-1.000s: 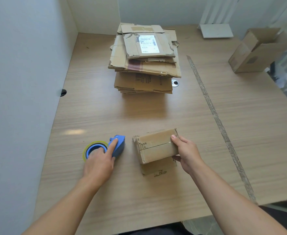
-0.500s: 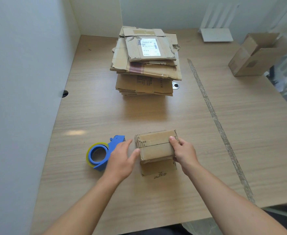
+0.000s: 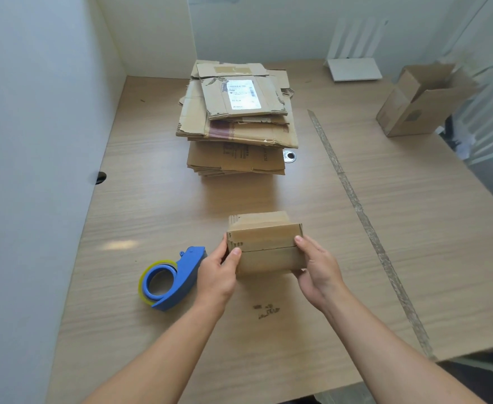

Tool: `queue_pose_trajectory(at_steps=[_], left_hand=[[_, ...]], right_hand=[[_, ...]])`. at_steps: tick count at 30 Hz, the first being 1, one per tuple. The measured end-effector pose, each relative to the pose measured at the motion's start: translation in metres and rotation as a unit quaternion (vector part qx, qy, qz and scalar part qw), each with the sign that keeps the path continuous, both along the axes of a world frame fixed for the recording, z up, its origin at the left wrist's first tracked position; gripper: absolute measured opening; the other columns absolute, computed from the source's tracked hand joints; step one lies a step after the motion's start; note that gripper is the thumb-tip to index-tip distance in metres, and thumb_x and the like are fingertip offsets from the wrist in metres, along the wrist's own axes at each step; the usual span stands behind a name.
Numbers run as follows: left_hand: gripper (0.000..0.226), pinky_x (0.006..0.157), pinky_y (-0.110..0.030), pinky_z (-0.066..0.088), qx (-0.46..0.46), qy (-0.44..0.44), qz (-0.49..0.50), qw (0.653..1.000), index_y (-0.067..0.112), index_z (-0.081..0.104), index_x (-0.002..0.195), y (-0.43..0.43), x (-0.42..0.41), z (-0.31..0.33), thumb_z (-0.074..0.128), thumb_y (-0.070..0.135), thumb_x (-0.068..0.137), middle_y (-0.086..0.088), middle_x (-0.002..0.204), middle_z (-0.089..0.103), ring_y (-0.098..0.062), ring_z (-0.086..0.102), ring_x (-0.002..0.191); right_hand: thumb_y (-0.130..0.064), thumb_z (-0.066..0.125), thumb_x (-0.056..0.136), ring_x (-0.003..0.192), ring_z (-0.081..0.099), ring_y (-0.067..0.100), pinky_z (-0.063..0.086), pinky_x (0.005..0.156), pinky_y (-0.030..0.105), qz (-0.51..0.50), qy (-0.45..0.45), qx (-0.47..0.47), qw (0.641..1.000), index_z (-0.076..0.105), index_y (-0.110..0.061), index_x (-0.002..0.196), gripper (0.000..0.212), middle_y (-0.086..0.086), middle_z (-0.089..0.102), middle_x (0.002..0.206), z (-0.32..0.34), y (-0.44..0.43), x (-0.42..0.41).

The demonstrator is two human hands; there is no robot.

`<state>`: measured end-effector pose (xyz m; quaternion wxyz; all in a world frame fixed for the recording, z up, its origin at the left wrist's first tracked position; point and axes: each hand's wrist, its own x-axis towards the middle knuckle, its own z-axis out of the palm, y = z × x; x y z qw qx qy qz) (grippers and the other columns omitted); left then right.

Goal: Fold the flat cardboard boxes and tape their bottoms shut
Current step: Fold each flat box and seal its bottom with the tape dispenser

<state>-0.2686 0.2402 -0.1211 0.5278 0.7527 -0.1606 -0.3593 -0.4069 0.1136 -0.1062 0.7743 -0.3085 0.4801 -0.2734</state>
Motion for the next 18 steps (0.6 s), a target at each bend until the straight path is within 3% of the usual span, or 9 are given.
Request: queue_pose_trajectory(at_steps=[6,9,11,13,16,18], left_hand=[[0.042,0.105,-0.025,0.046,-0.071,-0.019,-0.020,0.997,0.024,0.053,0.140,0.003,0.008,0.010,0.055,0.014,0.099,0.015,0.129,0.063,0.005,0.056,0.118],[0.052,0.099,-0.025,0.047,-0.090,-0.017,-0.056,0.994,0.034,0.052,0.132,0.002,0.013,0.017,0.066,0.042,0.083,0.015,0.129,0.061,0.002,0.056,0.119],[0.067,0.096,-0.024,0.048,-0.087,-0.025,-0.059,0.994,0.034,0.048,0.134,-0.002,0.016,0.018,0.066,0.057,0.074,0.015,0.127,0.056,0.005,0.056,0.113],[0.061,0.092,-0.016,0.048,-0.071,-0.051,-0.063,0.994,0.029,0.048,0.138,-0.006,0.018,0.019,0.068,0.047,0.083,0.014,0.123,0.050,0.012,0.054,0.105],[0.052,0.083,-0.005,0.044,-0.055,-0.095,-0.106,0.988,0.031,0.047,0.138,-0.009,0.018,0.020,0.066,0.023,0.090,0.012,0.122,0.048,0.014,0.050,0.108],[0.048,0.090,-0.014,0.046,-0.057,-0.071,-0.119,0.989,0.040,0.049,0.126,-0.008,0.018,0.016,0.063,0.024,0.083,0.012,0.125,0.052,0.005,0.051,0.117]], right_hand=[[-0.043,0.046,0.103,0.107,0.063,0.008,0.048,0.092,0.037,0.093,0.071,-0.058,0.991,0.072,-0.023,0.109,0.033,-0.005,0.073,0.108,0.018,-0.015,-0.004],[-0.059,0.046,0.097,0.102,0.063,0.012,0.051,0.085,0.042,0.110,0.120,-0.061,0.985,0.065,-0.024,0.110,0.041,-0.006,0.068,0.102,0.019,-0.025,-0.005],[-0.053,0.053,0.097,0.110,0.061,0.011,0.050,0.082,0.040,0.121,0.131,-0.065,0.982,0.059,-0.027,0.127,0.039,-0.009,0.066,0.117,0.016,-0.027,-0.006],[-0.032,0.059,0.098,0.107,0.061,0.009,0.051,0.084,0.038,0.134,0.103,-0.075,0.983,0.050,-0.030,0.139,0.042,-0.005,0.062,0.123,0.014,-0.027,-0.009],[-0.013,0.063,0.092,0.100,0.062,0.011,0.052,0.090,0.042,0.140,0.084,-0.124,0.979,0.058,-0.033,0.131,0.044,-0.001,0.063,0.111,0.008,-0.028,-0.018],[-0.011,0.061,0.091,0.108,0.059,0.012,0.044,0.100,0.047,0.122,0.082,-0.148,0.978,0.065,-0.038,0.115,0.037,-0.005,0.064,0.111,0.005,-0.030,-0.027]])
